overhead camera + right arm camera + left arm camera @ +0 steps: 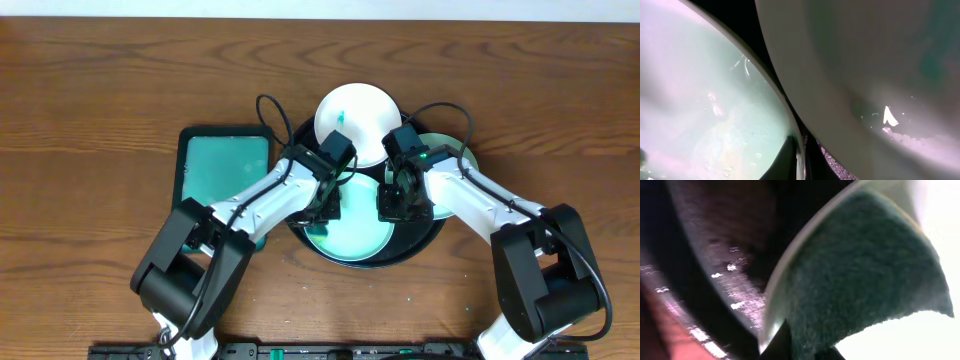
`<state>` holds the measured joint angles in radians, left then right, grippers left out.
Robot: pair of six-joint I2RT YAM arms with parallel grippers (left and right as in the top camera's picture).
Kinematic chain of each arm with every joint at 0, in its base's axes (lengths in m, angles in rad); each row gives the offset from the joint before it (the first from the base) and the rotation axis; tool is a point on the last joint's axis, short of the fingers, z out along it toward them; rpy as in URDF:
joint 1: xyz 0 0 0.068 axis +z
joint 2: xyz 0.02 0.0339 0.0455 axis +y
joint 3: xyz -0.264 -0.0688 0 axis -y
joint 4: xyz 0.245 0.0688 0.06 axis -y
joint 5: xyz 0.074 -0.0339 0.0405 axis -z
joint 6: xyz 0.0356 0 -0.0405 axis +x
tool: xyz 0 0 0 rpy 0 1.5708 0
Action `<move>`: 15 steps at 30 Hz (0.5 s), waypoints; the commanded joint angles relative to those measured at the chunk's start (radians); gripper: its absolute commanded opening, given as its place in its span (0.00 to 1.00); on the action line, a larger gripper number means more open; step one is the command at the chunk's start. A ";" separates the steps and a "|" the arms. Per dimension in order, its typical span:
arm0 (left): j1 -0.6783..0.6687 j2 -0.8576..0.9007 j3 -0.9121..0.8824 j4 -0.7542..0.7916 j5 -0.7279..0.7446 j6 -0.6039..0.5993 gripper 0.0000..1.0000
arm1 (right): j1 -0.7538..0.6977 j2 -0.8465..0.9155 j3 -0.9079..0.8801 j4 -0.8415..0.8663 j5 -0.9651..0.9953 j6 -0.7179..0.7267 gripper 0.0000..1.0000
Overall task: Clean dirty plates on tray and stack at the side
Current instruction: 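Scrub the held pale green plate with the sponge in the left gripper, then return the sponge to the water tray with the left gripper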
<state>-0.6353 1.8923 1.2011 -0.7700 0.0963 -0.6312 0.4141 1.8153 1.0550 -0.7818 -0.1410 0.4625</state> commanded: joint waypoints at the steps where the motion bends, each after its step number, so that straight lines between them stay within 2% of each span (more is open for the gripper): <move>1: 0.040 -0.027 0.005 -0.120 -0.146 0.002 0.07 | 0.000 0.065 -0.037 -0.014 0.088 -0.008 0.01; 4: 0.047 -0.150 0.010 -0.119 -0.033 0.002 0.07 | 0.000 0.065 -0.037 -0.019 0.088 -0.008 0.01; 7: 0.071 -0.297 0.009 -0.126 -0.029 0.003 0.07 | 0.000 0.065 -0.037 -0.019 0.088 -0.008 0.01; 8: 0.124 -0.431 0.009 -0.155 -0.099 0.010 0.07 | 0.000 0.065 -0.037 -0.014 0.088 -0.008 0.01; 10: 0.175 -0.499 0.006 -0.197 -0.198 0.010 0.07 | 0.000 0.065 -0.037 -0.003 0.088 -0.008 0.01; 12: 0.229 -0.534 -0.010 -0.230 -0.272 0.022 0.08 | 0.000 0.065 -0.037 0.019 0.088 -0.008 0.01; 15: 0.323 -0.527 -0.075 -0.232 -0.289 0.083 0.07 | 0.000 0.065 -0.037 0.056 0.083 -0.007 0.01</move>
<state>-0.3862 1.3365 1.2041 -0.9993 -0.0921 -0.6106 0.4141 1.8183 1.0561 -0.7673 -0.1417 0.4622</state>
